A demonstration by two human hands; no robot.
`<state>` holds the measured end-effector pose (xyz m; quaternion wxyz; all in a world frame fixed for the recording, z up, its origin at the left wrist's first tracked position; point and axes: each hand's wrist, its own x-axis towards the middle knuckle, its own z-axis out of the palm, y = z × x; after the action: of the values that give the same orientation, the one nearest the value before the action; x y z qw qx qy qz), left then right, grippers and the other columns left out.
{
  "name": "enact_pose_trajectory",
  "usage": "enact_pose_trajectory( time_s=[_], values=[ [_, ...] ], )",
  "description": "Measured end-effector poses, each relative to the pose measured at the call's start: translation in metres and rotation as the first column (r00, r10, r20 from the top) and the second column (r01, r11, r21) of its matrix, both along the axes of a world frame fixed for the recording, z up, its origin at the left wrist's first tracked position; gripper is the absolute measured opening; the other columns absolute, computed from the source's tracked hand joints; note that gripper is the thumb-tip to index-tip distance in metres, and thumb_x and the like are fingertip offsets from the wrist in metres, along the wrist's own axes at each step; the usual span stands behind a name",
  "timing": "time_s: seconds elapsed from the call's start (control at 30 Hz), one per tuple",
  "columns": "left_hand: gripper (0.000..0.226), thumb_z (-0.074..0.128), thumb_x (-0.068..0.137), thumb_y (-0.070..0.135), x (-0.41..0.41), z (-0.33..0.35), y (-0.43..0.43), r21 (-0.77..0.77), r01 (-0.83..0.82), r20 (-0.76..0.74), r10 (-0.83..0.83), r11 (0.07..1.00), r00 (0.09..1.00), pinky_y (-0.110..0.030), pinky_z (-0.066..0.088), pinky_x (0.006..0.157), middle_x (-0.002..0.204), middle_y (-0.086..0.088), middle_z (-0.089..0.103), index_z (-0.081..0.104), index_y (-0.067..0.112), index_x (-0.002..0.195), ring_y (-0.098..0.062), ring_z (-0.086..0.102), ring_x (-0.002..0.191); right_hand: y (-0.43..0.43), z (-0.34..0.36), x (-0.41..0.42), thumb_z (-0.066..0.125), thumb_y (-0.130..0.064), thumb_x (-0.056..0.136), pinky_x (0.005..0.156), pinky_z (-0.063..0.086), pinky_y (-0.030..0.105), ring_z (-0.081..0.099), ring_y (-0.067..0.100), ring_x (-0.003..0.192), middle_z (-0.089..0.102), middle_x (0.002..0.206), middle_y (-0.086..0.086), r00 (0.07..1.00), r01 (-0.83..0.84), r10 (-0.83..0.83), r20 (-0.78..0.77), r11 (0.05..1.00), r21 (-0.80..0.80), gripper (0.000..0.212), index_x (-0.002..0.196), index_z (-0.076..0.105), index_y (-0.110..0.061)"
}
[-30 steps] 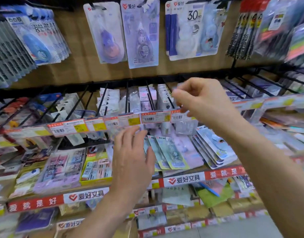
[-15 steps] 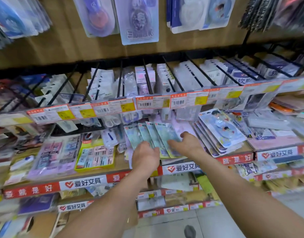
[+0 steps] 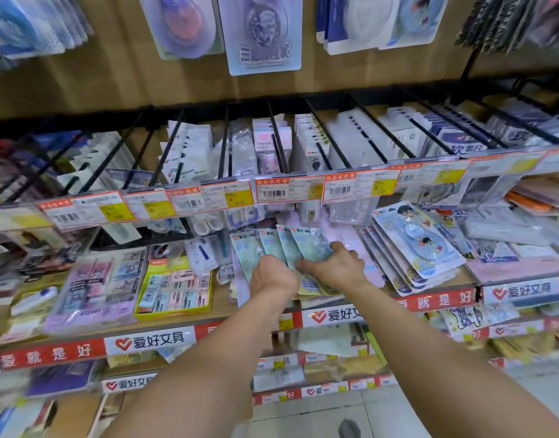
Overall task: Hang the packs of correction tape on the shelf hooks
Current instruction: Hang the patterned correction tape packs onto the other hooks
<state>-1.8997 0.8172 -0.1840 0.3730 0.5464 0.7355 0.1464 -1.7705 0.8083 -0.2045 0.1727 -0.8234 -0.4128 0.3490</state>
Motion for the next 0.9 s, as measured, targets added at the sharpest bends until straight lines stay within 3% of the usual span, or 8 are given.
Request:
enact_pose_trajectory(
  time_s=[0.23,0.4,0.47,0.53,0.6,0.67,0.8,0.9],
  values=[
    [0.017,0.064,0.089,0.023,-0.001,0.009,-0.006,0.03,-0.03,0.1,0.027,0.999,0.995,-0.029,0.045,0.071,0.075,0.004,0.053,0.053,0.02,0.077,-0.025,0.056,0.08,-0.006,0.007,0.0,0.078,-0.073,0.062,0.109,0.044,0.045,0.045,0.035,0.131,0.04,0.135,0.014,0.995,0.052,-0.048,-0.087,0.997,0.051,0.1,0.14,0.042,-0.021],
    [0.018,0.065,0.086,0.021,-0.005,0.012,-0.011,0.038,-0.06,0.222,0.051,0.997,0.974,-0.044,0.061,0.074,0.083,-0.011,0.072,0.061,0.015,0.069,-0.034,0.071,0.08,-0.016,0.014,-0.006,0.071,-0.082,0.063,0.11,0.039,0.048,0.036,0.037,0.139,0.038,0.144,0.017,0.998,0.062,-0.062,-0.017,0.998,0.026,0.112,0.149,0.035,-0.021],
    [0.015,0.064,0.088,0.017,-0.01,0.013,-0.015,0.028,-0.075,0.289,0.063,0.997,0.955,-0.046,0.061,0.075,0.083,-0.005,0.07,0.063,0.017,0.073,-0.033,0.071,0.081,-0.022,0.019,-0.007,0.066,-0.086,0.065,0.112,0.034,0.05,0.029,0.039,0.145,0.036,0.153,0.018,0.998,0.05,-0.051,0.042,0.999,0.004,0.121,0.158,0.021,-0.023],
    [0.005,0.062,0.09,0.015,-0.016,0.014,-0.02,0.018,-0.082,0.349,0.071,0.996,0.935,-0.044,0.061,0.077,0.087,0.0,0.068,0.066,0.018,0.09,-0.027,0.07,0.082,-0.027,0.021,-0.008,0.065,-0.086,0.065,0.113,0.034,0.05,0.028,0.039,0.146,0.034,0.156,0.018,0.997,0.056,-0.056,0.055,0.998,0.001,0.125,0.161,0.014,-0.025],
    [0.012,0.058,0.093,0.014,-0.023,0.015,-0.027,0.008,-0.073,0.397,0.064,0.997,0.916,-0.042,0.061,0.077,0.092,-0.001,0.069,0.066,0.018,0.101,-0.023,0.07,0.083,-0.035,0.021,-0.009,0.067,-0.087,0.059,0.114,0.039,0.048,0.034,0.039,0.144,0.03,0.155,0.016,0.998,0.065,-0.064,-0.016,0.998,0.02,0.132,0.161,0.009,-0.027],
    [0.018,0.053,0.093,0.013,-0.029,0.017,-0.036,0.037,-0.024,0.42,0.006,0.999,0.907,-0.04,0.061,0.076,0.091,-0.002,0.072,0.068,0.021,0.099,-0.021,0.07,0.083,-0.044,0.023,-0.012,0.072,-0.086,0.054,0.11,0.045,0.045,0.044,0.036,0.138,0.028,0.15,0.012,0.991,0.086,-0.079,-0.107,0.994,0.067,0.138,0.161,0.007,-0.027],
    [0.028,0.043,0.096,0.008,-0.04,0.02,-0.054,0.073,0.022,0.406,-0.05,0.997,0.913,-0.032,0.058,0.066,0.092,-0.009,0.073,0.066,0.023,0.096,-0.028,0.07,0.084,-0.062,0.028,-0.016,0.075,-0.078,0.066,0.103,0.045,0.041,0.048,0.031,0.136,0.034,0.15,0.009,0.984,0.142,-0.12,-0.131,0.975,0.172,0.127,0.161,0.014,-0.021],
    [0.023,0.045,0.097,0.006,-0.048,0.017,-0.062,0.09,0.028,0.393,-0.061,0.996,0.918,-0.025,0.049,0.054,0.084,-0.008,0.07,0.063,0.019,0.098,-0.02,0.061,0.065,-0.074,0.035,-0.019,0.069,-0.076,0.075,0.093,0.047,0.038,0.055,0.028,0.127,0.054,0.136,0.004,0.976,0.201,-0.169,-0.136,0.939,0.278,0.098,0.149,0.037,-0.02]
  ],
)
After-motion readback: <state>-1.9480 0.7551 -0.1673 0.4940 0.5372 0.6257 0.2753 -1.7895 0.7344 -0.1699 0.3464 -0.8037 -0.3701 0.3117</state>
